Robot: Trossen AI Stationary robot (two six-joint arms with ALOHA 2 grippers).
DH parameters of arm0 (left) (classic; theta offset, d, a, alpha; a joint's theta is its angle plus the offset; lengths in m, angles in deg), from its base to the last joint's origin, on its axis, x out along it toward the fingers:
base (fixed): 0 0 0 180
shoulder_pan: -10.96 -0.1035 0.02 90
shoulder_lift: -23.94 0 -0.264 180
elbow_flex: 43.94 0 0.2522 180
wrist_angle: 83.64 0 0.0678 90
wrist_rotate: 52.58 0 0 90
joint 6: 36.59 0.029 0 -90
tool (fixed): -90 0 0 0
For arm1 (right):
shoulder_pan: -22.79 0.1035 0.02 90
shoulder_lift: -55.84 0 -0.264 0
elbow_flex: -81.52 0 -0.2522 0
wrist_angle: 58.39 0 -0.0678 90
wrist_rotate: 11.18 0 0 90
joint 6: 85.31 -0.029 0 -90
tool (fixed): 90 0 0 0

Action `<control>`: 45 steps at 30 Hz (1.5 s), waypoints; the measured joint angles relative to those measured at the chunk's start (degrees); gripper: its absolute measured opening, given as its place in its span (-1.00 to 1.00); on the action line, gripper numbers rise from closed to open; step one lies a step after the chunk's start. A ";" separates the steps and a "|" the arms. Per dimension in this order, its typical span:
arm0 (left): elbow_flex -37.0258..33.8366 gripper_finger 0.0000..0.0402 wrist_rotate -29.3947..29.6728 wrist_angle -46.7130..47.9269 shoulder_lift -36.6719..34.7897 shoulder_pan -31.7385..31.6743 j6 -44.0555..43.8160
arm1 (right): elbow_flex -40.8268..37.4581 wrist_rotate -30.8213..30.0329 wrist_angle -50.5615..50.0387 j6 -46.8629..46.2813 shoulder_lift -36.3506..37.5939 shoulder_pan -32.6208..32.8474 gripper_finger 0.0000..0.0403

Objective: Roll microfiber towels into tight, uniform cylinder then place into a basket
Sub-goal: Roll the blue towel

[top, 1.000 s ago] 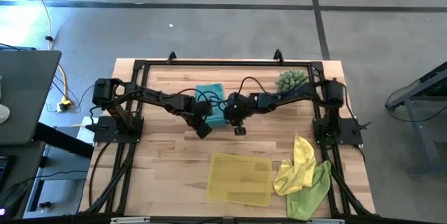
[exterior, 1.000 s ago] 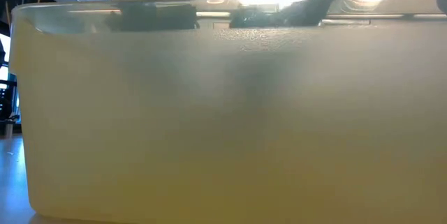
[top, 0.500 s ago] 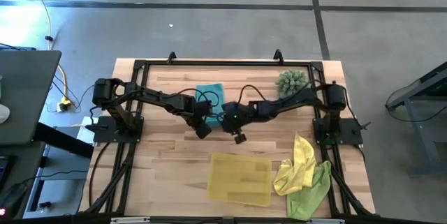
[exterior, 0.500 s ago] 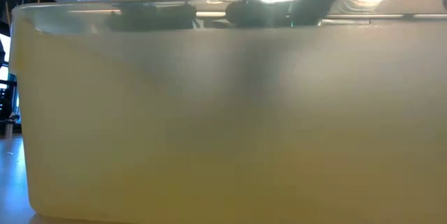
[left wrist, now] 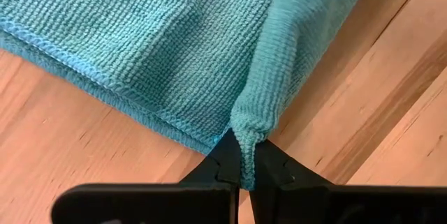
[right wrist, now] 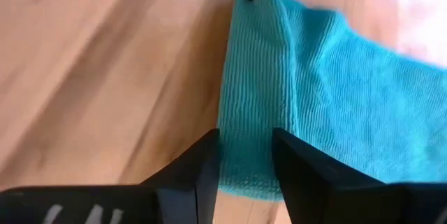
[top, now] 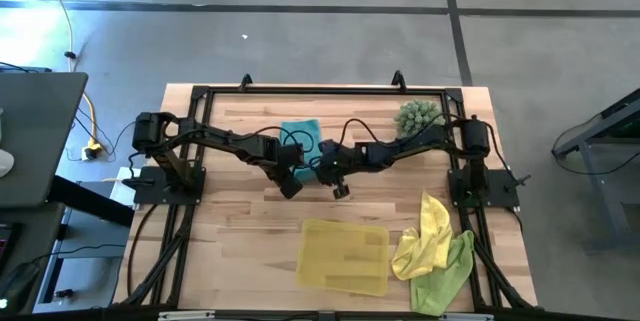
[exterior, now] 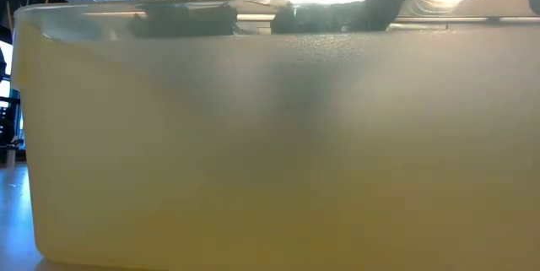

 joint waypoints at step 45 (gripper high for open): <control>0.01 -0.33 17.15 -2.23 -7.37 10.10 36.48 | 0.02 2.67 -1.54 -13.97 -3.13 -1.55 -0.10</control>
